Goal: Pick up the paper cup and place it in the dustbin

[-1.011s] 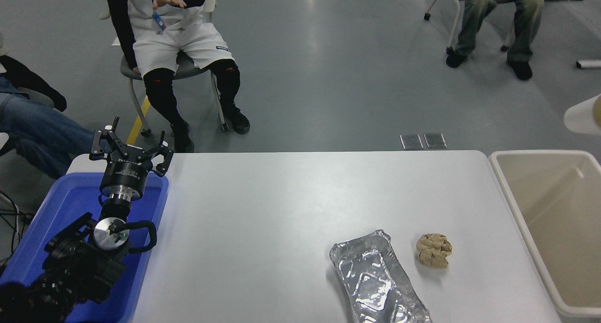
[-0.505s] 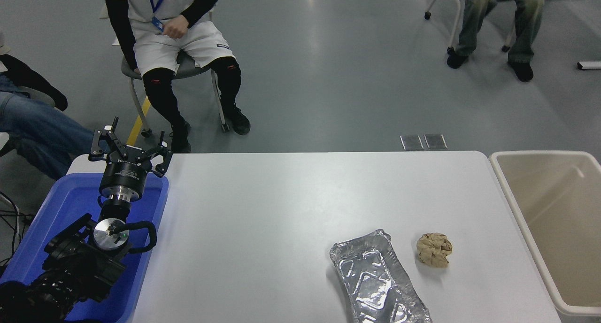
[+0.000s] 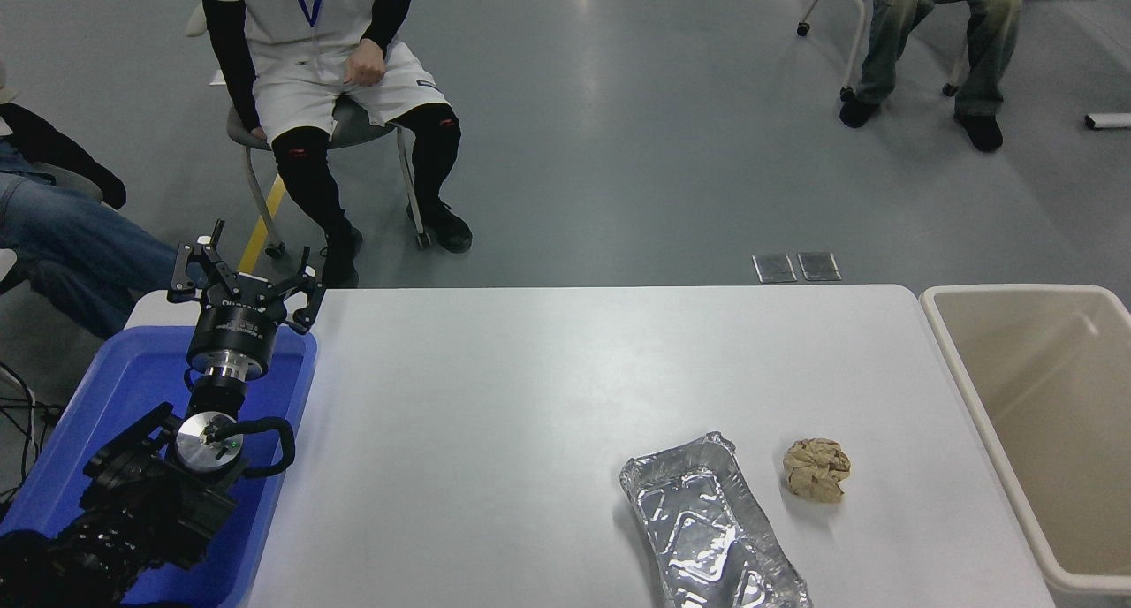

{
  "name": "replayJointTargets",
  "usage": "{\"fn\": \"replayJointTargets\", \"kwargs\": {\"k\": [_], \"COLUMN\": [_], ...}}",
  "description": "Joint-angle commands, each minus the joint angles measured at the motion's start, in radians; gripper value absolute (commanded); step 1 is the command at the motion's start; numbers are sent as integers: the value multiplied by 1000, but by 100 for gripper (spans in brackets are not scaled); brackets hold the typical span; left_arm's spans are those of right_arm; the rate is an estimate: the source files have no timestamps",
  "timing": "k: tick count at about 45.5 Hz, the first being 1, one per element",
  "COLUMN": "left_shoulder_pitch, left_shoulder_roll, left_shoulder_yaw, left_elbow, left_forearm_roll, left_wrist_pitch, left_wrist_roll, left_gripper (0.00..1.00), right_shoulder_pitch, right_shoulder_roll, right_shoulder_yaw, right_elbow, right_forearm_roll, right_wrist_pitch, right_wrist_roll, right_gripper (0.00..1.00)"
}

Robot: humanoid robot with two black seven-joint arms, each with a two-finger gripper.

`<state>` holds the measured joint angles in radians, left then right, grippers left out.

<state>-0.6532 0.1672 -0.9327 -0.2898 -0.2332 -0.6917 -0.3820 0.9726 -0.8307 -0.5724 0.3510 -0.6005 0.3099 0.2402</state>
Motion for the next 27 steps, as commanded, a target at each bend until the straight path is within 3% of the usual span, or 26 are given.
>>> {"fn": "replayJointTargets", "kwargs": {"k": [1, 10, 27], "left_shoulder_pitch": [0, 0, 0], "left_shoulder_roll": [0, 0, 0], "left_shoulder_yaw": [0, 0, 0], "left_elbow": [0, 0, 0], "left_forearm_roll": [0, 0, 0], "left_wrist_pitch": [0, 0, 0], "left_wrist_roll": [0, 0, 0], "left_gripper": [99, 99, 99], "right_shoulder_pitch": [-178, -285, -310], "right_shoulder_roll": [74, 150, 174], "right_shoulder_yaw": [71, 85, 106], "right_elbow": [-43, -75, -83], "right_forearm_roll": [79, 91, 93], "right_wrist_pitch": [-284, -452, -465], "right_wrist_roll": [-1, 1, 1], "right_gripper": [0, 0, 0]}}
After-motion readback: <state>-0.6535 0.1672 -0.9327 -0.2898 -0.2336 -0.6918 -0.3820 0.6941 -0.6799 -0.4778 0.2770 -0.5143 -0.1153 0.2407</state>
